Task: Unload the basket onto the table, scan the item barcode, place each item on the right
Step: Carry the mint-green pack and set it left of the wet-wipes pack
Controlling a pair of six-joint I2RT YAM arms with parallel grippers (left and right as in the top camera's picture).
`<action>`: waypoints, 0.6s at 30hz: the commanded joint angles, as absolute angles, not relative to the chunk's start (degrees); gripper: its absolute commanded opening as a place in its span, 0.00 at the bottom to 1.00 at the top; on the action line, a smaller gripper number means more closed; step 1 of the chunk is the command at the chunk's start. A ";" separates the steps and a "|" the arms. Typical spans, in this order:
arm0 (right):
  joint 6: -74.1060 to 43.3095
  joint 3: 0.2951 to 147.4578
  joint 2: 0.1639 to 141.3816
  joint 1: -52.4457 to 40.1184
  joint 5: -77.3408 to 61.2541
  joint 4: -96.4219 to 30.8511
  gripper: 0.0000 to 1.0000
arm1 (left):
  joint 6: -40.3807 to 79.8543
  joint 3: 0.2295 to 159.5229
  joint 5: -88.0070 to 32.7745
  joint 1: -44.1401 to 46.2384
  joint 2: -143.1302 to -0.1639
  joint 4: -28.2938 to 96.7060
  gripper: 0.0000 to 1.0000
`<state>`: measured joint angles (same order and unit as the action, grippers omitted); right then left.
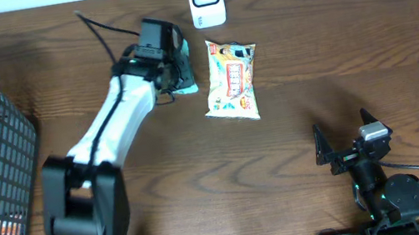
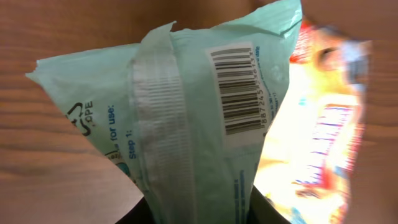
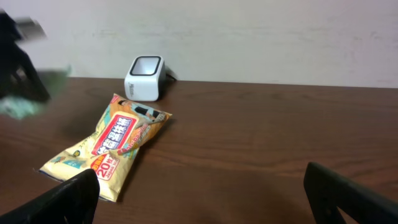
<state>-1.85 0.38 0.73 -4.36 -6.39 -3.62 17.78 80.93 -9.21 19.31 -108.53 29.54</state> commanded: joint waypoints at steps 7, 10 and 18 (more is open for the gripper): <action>-1.02 0.36 0.49 -4.60 -6.35 -3.86 0.99 | 17.17 81.49 -10.04 20.23 -112.99 27.75 0.46; -1.02 0.36 0.49 -4.60 -6.35 -3.86 0.99 | 17.15 81.65 -10.02 19.86 -111.98 27.79 0.45; -1.02 0.36 0.49 -4.60 -6.35 -3.86 0.99 | 17.15 82.41 -9.98 15.55 -100.79 27.70 0.46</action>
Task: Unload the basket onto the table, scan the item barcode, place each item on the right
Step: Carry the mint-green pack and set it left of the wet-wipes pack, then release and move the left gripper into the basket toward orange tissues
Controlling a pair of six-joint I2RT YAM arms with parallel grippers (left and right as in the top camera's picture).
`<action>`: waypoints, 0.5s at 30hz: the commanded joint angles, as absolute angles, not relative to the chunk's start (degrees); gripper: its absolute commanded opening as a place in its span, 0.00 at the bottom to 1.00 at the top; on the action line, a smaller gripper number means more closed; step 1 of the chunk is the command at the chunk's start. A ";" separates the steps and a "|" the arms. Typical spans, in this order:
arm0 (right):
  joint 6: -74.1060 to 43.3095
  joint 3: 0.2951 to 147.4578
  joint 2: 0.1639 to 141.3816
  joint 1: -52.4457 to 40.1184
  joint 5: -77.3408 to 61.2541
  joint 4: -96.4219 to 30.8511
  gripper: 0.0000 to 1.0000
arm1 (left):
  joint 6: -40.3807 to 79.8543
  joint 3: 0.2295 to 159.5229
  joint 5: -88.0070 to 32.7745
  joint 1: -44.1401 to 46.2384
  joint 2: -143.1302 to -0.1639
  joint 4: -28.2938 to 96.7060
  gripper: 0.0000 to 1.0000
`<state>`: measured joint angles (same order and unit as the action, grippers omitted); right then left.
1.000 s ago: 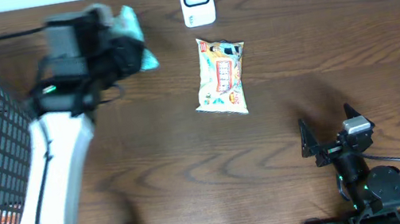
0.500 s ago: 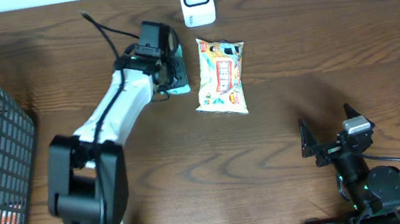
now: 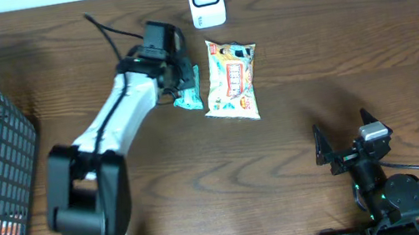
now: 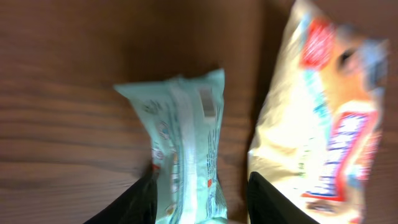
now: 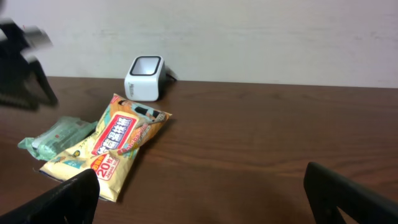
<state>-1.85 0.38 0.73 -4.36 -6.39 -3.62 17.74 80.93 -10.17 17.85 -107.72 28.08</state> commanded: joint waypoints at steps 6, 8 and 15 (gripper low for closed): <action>-1.02 0.36 0.49 -4.60 -6.35 -3.86 0.99 | 14.76 82.41 -9.80 7.92 -88.64 27.27 0.61; -1.02 0.36 0.49 -4.60 -6.35 -3.86 0.99 | 11.25 82.41 -9.80 4.08 -84.44 27.27 0.64; -1.02 0.36 0.49 -4.60 -6.35 -3.86 0.99 | 8.58 82.41 -9.52 -14.41 -72.42 26.41 0.73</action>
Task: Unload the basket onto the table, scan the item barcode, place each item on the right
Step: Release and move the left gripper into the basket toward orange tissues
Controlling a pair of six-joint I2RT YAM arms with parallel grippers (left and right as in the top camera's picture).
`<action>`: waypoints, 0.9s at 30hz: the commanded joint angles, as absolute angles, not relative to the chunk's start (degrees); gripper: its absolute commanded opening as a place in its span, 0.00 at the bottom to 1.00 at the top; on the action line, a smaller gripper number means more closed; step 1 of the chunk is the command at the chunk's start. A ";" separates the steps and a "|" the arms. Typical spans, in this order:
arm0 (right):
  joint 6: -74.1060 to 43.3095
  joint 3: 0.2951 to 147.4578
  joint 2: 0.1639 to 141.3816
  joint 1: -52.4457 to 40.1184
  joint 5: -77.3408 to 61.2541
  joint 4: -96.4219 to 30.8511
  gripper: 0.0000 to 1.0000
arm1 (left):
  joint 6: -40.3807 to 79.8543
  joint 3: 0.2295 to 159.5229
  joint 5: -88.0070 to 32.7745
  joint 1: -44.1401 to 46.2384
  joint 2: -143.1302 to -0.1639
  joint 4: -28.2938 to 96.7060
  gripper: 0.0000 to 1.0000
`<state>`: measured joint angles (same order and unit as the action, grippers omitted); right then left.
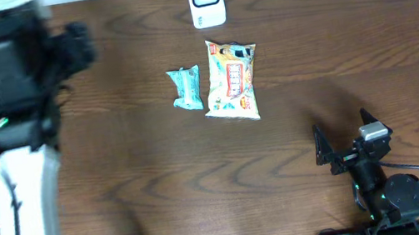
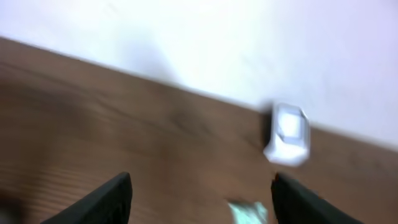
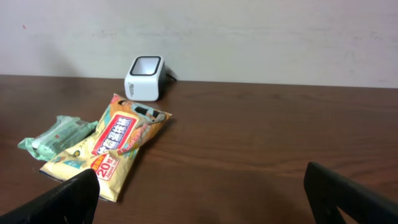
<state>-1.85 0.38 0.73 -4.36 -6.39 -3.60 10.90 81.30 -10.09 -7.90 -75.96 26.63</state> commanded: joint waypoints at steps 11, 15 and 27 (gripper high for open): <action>-1.02 0.36 0.49 -4.60 -6.35 -3.86 0.99 | 8.58 82.26 -6.33 -48.05 -71.46 40.18 0.83; -1.02 0.36 0.49 -4.60 -6.35 -3.86 0.99 | 8.60 81.45 -6.33 -55.13 -74.30 46.41 0.85; -1.02 0.36 0.49 -4.60 -6.35 -3.86 0.99 | 8.62 80.95 0.01 -57.25 -87.55 59.57 0.85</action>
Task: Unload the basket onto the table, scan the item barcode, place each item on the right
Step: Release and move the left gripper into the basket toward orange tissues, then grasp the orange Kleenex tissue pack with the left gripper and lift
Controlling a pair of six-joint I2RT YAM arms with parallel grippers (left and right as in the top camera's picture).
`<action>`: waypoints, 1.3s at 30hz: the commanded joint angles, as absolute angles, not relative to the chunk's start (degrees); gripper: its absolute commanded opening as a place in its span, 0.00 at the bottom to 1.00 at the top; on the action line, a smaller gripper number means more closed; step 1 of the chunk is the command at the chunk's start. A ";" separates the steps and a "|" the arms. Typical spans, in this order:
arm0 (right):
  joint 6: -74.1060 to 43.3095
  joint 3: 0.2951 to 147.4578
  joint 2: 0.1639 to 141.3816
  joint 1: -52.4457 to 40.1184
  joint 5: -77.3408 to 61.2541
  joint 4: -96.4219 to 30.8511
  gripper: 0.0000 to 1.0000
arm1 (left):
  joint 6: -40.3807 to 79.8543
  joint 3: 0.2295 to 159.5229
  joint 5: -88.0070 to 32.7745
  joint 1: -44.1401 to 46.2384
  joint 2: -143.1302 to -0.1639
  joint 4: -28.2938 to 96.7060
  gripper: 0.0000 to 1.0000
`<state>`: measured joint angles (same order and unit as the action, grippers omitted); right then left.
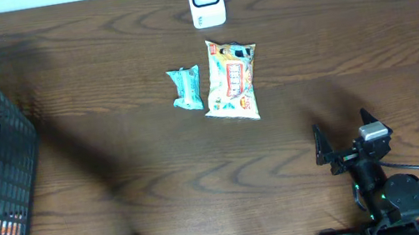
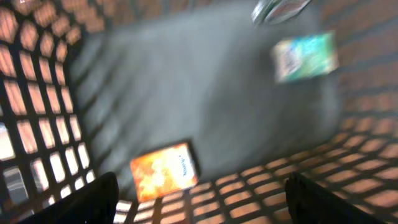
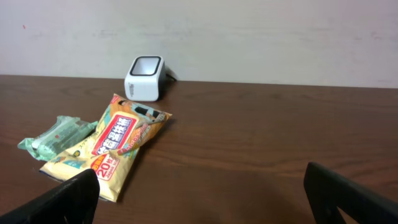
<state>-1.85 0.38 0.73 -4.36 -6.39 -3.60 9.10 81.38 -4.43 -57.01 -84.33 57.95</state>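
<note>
The white barcode scanner point(image 1: 206, 0) stands at the table's back edge, also in the right wrist view point(image 3: 146, 77). A mint-green packet point(image 1: 186, 87) lies flat next to a yellow snack bag point(image 1: 231, 80). My left gripper point(image 2: 202, 205) is open and looks down into the grey mesh basket. On the basket floor lie an orange packet point(image 2: 165, 174) and a green packet point(image 2: 305, 57). My right gripper point(image 3: 205, 199) is open and empty near the front right, far from the items.
The basket point(image 2: 37, 81) fills the table's left end, its walls all round the left gripper. A white part of the left arm shows at the front left corner. The right arm's base point(image 1: 390, 194) sits at the front edge.
My left gripper was open over the table's back left, facing the scanner; now it is over the basket's inside, still open. The packets, scanner and right arm have not moved.
My left gripper was shut on the mint-green packet near the scanner, its barcode showing. Then the packet lay on the table beside the snack bag with the fingers open around it. After that the gripper was away at the left, and now it is over the basket.
</note>
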 commanded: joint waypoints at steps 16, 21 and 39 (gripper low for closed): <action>-1.02 0.36 0.49 -4.60 -6.35 -3.86 0.99 | 11.27 79.70 1.98 -57.19 -100.66 63.22 0.89; -1.02 0.36 0.49 -4.60 -6.35 -3.86 0.99 | 11.25 76.31 1.98 -57.19 -100.73 60.75 0.91; -1.02 0.36 0.49 -4.60 -6.35 -3.86 0.99 | 15.14 72.53 1.93 -57.19 -100.75 56.60 0.89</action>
